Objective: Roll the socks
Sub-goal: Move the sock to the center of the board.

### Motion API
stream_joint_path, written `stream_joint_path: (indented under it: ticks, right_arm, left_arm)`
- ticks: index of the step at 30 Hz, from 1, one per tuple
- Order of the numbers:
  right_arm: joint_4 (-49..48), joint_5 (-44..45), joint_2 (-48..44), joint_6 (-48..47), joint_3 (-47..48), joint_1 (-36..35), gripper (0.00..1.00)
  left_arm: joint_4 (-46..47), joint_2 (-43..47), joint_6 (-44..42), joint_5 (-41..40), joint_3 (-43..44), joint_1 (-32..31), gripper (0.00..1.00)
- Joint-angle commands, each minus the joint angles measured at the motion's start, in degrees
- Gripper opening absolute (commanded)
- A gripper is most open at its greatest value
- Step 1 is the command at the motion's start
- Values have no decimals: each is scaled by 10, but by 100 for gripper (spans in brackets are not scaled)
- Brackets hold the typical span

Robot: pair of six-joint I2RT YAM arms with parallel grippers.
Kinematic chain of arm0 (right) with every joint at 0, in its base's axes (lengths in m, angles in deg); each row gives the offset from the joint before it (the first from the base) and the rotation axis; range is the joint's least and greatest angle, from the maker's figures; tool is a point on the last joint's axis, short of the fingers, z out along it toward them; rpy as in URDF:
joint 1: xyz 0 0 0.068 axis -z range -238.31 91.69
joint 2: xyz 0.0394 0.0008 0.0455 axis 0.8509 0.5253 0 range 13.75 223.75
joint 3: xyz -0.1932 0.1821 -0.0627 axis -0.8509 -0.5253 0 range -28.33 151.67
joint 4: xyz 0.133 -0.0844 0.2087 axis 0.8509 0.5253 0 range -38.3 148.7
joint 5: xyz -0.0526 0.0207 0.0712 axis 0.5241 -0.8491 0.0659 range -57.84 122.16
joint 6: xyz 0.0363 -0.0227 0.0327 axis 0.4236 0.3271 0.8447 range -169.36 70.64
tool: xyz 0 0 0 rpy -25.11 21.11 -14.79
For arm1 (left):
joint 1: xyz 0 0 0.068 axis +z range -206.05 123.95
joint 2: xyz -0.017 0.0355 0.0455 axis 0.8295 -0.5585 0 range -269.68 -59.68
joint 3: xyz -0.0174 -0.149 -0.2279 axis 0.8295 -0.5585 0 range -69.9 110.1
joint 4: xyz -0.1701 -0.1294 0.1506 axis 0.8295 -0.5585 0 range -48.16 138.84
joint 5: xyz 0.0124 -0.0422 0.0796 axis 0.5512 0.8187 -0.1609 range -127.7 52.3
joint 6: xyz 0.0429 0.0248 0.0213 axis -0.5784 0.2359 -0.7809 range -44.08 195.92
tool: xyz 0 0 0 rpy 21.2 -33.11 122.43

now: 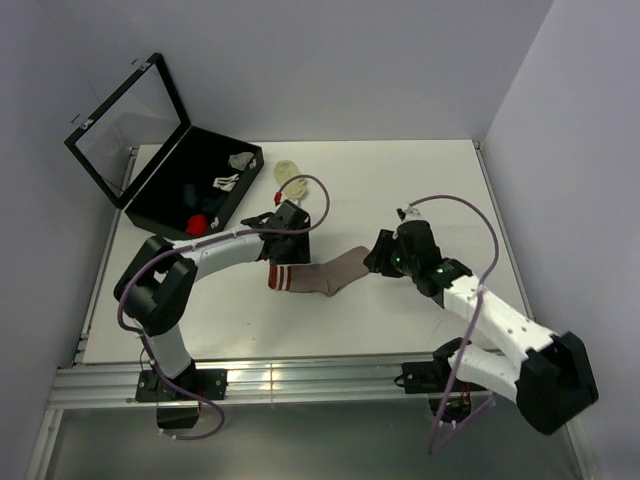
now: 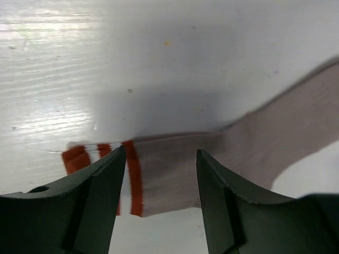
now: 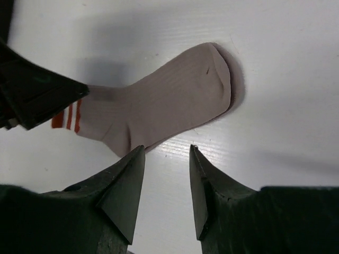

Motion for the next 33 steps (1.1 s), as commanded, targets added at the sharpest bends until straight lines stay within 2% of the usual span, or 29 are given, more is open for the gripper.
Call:
stream_joint_path:
  ticks: [1, 5, 12, 17, 23, 28, 32, 33]
  right_arm:
    - [-70, 16, 73, 27, 38, 1, 45]
    - [-100, 23, 162, 40, 64, -1, 41]
    - [-94, 38, 319, 56, 126, 2, 38]
    - [-45, 59, 405, 24, 219, 15, 37]
    - [-13, 60, 482, -67, 333, 34, 37]
    - [0, 18, 465, -139, 402, 29, 38]
    - [-19, 21, 388, -152, 374, -10, 43]
    - [-24, 25, 375, -151, 365, -24, 44]
  left_arm:
    - [2, 0, -44, -6, -8, 18, 61]
    - [13, 17, -56, 28, -40, 46, 60]
    - [25, 41, -38, 70, -97, 49, 60]
    - [52, 61, -7, 124, -144, 48, 60]
    - [85, 91, 19, 187, -155, 47, 62]
    - [66, 139, 28, 147, -108, 48, 71]
    - [31, 180, 31, 111, -79, 74, 76]
    - [18, 186, 30, 107, -76, 97, 78]
